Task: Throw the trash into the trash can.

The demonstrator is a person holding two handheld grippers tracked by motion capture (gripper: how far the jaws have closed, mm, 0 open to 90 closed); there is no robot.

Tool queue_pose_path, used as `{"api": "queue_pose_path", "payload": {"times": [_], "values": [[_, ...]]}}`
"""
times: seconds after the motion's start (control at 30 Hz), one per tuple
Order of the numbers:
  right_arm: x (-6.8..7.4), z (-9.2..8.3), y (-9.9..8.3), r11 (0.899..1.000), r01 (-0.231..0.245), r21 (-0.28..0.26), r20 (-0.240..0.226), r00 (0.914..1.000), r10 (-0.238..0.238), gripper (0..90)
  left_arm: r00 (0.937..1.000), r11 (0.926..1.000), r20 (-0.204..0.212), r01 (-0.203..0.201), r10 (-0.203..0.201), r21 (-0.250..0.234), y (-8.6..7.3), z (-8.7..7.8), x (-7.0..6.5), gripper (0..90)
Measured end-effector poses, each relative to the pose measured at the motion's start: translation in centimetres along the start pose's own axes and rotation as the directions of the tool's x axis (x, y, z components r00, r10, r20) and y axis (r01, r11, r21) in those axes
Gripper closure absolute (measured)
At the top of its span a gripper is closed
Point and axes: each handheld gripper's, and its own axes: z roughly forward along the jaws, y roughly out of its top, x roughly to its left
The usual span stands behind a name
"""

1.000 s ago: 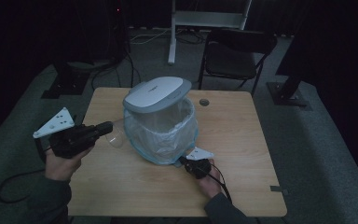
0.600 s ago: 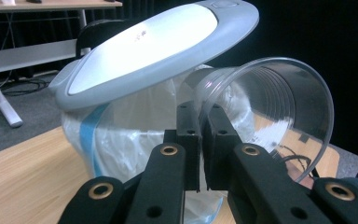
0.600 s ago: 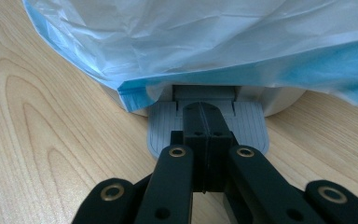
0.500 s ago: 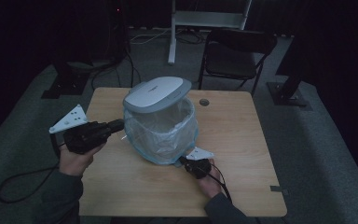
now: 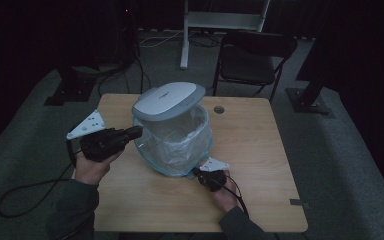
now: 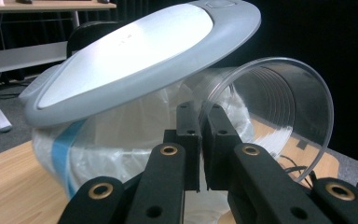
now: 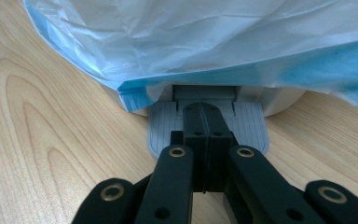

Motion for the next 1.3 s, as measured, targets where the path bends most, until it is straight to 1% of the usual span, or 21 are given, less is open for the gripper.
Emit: {"api": "queue_pose_path", "payload": {"times": [0.13,0.37,0.63,0.87,0.97,1.03,1.13,1.3], "values": [[0.0,0.0,0.0,1.0,-0.001,0.0,-0.001,1.0,0.001,90.0,1.0,1.0,0.009,-0.005,0.005,0.004,0.1,0.7,-0.2,86.9],[0.0,0.0,0.0,1.0,-0.001,0.0,0.0,1.0,0.001,90.0,0.9999,1.0,0.015,0.001,-0.001,0.008,0.2,1.6,-0.3,86.9],[0.0,0.0,0.0,1.0,0.0,-0.001,-0.001,1.0,0.0,90.0,0.9997,1.0,0.023,0.0,0.0,0.006,0.4,2.5,-0.4,86.8],[0.0,0.0,0.0,1.0,-0.001,0.0,-0.001,1.0,0.001,90.0,0.9992,1.0,0.039,-0.002,0.002,0.001,0.6,3.3,-0.7,86.7],[0.0,0.0,0.0,1.0,0.0,-0.001,-0.001,1.0,0.0,90.0,0.9992,1.0,0.04,-0.008,0.008,0.006,0.7,3.7,-0.7,86.7],[0.0,0.0,0.0,1.0,0.0,-0.001,-0.002,1.0,0.0,90.0,0.9992,1.0,0.041,-0.004,0.004,0.004,0.7,3.9,-0.8,86.7],[0.0,0.0,0.0,1.0,0.0,0.0,-0.002,1.0,0.0,90.0,0.9994,0.9999,0.034,-0.007,0.007,0.007,0.7,4.1,-0.8,86.7],[0.0,0.0,0.0,1.0,0.0,-0.001,-0.001,1.0,0.0,90.0,0.9997,1.0,0.025,0.0,0.0,0.007,0.7,4.5,-0.8,86.6]]}}
